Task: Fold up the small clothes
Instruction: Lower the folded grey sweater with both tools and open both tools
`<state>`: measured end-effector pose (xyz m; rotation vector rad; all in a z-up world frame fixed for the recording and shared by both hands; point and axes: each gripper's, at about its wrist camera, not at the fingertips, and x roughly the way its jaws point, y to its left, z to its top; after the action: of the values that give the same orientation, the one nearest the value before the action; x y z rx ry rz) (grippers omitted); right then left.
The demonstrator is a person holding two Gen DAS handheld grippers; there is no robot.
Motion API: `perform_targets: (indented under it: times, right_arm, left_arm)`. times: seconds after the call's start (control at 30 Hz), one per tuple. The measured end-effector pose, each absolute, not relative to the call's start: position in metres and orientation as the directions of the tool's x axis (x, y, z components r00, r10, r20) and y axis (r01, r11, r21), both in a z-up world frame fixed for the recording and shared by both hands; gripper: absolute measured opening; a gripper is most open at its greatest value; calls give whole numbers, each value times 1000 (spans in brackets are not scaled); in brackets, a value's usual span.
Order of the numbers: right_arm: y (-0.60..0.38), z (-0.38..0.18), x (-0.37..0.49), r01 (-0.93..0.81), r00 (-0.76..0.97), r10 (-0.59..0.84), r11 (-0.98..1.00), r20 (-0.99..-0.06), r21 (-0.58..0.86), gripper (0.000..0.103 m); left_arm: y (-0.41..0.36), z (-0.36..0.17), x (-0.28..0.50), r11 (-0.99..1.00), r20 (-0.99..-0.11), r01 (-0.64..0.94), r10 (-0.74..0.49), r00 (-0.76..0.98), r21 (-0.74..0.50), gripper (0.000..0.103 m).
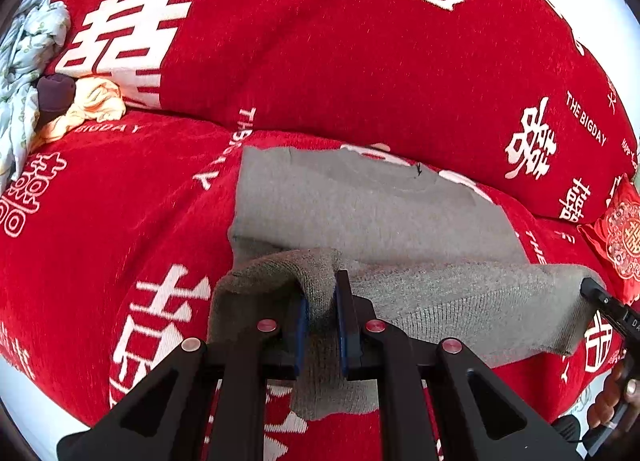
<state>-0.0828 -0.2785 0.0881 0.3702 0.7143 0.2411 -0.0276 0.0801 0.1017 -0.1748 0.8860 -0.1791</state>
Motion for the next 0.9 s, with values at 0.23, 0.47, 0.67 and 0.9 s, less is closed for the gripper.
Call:
perform_targets:
  times: [0.23, 0.47, 0.67, 0.9]
  right_arm:
    - [-275, 102, -68, -82, 742, 306, 924, -596, 372, 10]
    - [-273, 111, -48, -76, 746, 291, 931, -599, 356, 10]
    - [-275, 113, -31, -57, 746, 273, 935, -607, 351, 10]
    - [-277, 110, -10, -47, 739, 262, 939, -621, 340, 10]
  left_arm:
    - [74, 114, -10, 974, -744, 88, -215, 633, -207, 13]
    - [68, 121, 13, 977, -749, 84, -204, 630, -195, 13]
    - [59, 130, 32, 979, -748, 96, -198, 634, -178, 13]
    - [51, 126, 54, 982, -762, 95, -185, 620, -161, 13]
